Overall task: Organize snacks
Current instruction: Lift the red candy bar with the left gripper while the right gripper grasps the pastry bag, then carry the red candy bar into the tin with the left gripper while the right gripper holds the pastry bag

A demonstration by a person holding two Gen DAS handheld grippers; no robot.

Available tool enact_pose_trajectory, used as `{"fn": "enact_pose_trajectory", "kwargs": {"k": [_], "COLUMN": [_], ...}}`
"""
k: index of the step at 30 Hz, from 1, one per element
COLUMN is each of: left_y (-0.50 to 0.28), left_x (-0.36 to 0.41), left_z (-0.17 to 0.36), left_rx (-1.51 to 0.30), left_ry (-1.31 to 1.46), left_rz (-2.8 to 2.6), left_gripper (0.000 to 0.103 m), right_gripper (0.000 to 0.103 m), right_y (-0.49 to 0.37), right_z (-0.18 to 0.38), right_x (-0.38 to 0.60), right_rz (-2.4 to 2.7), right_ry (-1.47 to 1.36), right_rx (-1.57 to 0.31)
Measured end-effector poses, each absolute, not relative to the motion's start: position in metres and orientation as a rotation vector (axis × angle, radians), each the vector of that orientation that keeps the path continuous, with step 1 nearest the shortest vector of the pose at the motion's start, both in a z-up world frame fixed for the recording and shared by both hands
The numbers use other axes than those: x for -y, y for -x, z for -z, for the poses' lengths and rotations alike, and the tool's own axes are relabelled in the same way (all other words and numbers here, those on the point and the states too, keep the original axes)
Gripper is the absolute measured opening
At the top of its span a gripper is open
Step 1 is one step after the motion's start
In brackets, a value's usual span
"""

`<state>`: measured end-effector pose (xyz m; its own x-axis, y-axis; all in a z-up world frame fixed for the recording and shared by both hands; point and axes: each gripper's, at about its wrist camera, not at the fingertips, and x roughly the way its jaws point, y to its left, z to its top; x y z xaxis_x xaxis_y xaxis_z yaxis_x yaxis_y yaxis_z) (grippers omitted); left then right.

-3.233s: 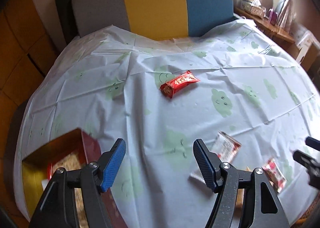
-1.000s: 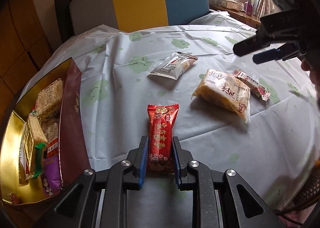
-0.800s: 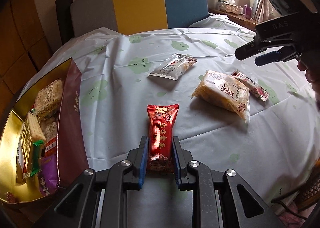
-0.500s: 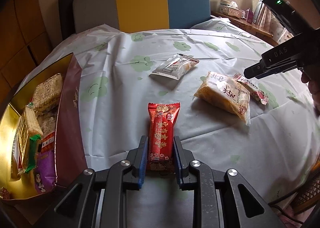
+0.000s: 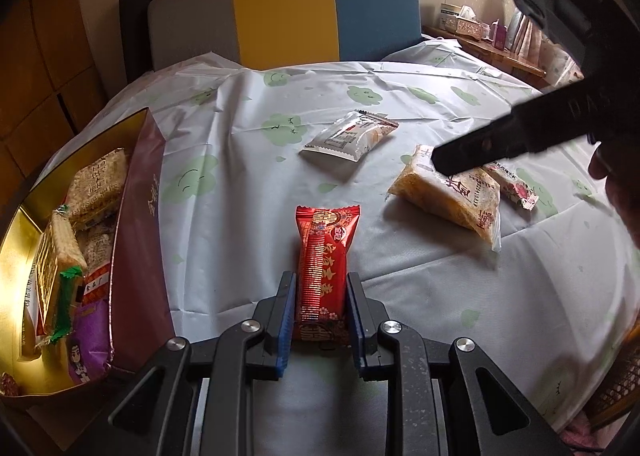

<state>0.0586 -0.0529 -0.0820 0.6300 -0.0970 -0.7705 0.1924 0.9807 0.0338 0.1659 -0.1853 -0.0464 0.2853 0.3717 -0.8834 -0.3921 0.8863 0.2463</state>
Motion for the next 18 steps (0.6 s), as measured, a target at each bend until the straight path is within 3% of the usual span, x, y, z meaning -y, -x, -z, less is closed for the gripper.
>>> {"fn": "enact_pose_trajectory", "kwargs": {"k": [2, 6, 7, 8, 18], "left_y": [-0.059, -0.059, -0.060, -0.060, -0.061], "left_x": [0.053, 0.051, 0.051, 0.050, 0.046], "left_z": [0.082, 0.081, 0.081, 0.081, 0.080], "left_rx": [-0.874, -0.880, -0.882, -0.884, -0.897], "left_ry": [-0.114, -0.096, -0.092, -0.087, -0.049], "left_rz": [0.165, 0.170, 0.171, 0.173, 0.186], "left_gripper": [0.025, 0.025, 0.025, 0.025, 0.025], "right_gripper": [0.079, 0.079, 0.075, 0.062, 0.061], "right_y": [-0.162, -0.162, -0.164, -0.164, -0.164], "right_z": [0.051, 0.066, 0.069, 0.071, 0.080], "right_x": [0.173, 0.158, 0.156, 0.155, 0.155], "right_rz": [-0.541, -0.497, -0.489, -0.487, -0.497], "right_ry": [0.074, 0.173, 0.185, 0.197, 0.247], "right_rx": [-1.182, -1.177, -1.177, -1.169, -1.173]}}
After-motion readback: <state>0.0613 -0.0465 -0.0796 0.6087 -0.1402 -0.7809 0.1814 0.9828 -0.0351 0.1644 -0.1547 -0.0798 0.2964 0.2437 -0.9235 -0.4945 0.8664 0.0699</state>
